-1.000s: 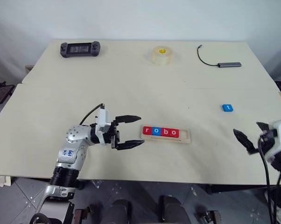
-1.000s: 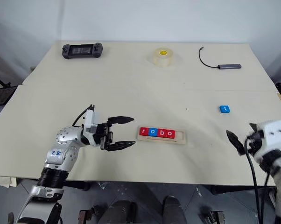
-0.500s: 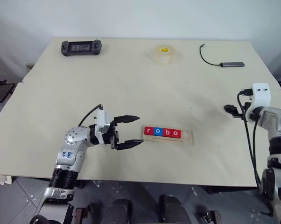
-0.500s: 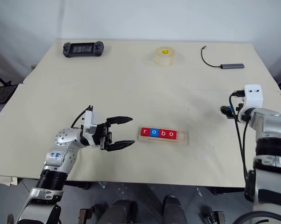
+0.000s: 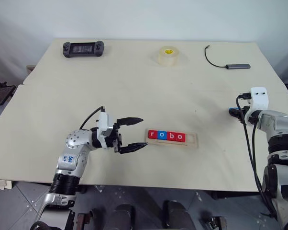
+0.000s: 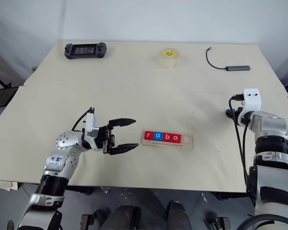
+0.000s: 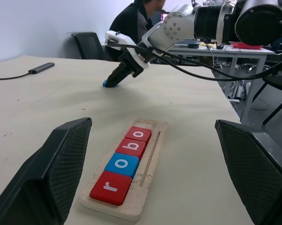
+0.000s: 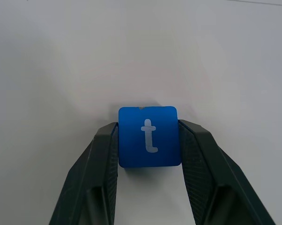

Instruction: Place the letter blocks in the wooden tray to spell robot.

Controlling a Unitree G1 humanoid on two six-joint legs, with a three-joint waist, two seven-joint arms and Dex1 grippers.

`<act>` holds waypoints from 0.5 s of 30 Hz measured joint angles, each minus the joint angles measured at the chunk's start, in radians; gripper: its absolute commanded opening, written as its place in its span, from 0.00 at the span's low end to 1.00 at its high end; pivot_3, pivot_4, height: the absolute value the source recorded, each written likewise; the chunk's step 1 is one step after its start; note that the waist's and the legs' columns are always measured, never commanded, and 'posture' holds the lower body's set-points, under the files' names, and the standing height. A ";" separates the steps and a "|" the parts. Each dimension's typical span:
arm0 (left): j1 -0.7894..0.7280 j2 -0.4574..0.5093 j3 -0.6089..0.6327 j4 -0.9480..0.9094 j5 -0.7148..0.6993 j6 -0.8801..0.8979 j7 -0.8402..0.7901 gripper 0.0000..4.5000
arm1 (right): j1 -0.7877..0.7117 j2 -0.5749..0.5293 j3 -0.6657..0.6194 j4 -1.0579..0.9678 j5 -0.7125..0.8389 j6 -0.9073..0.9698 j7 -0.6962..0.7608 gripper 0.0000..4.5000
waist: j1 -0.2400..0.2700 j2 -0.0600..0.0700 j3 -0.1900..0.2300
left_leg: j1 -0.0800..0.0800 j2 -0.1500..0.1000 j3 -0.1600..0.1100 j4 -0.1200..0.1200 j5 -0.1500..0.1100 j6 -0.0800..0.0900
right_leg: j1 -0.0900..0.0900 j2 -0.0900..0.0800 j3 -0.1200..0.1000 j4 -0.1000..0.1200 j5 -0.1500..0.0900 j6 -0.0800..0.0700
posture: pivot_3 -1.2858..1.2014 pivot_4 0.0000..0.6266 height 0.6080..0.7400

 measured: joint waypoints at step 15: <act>-0.015 0.008 -0.010 0.005 -0.002 0.017 -0.034 1.00 | 0.512 0.197 -0.252 -1.186 0.136 0.681 -0.221 0.33 | 0.004 0.001 0.000 | -0.001 0.001 -0.001 0.000 0.000 0.000 | -0.001 0.000 0.001 0.000 0.000 0.000 | 0.52 0.24 1.00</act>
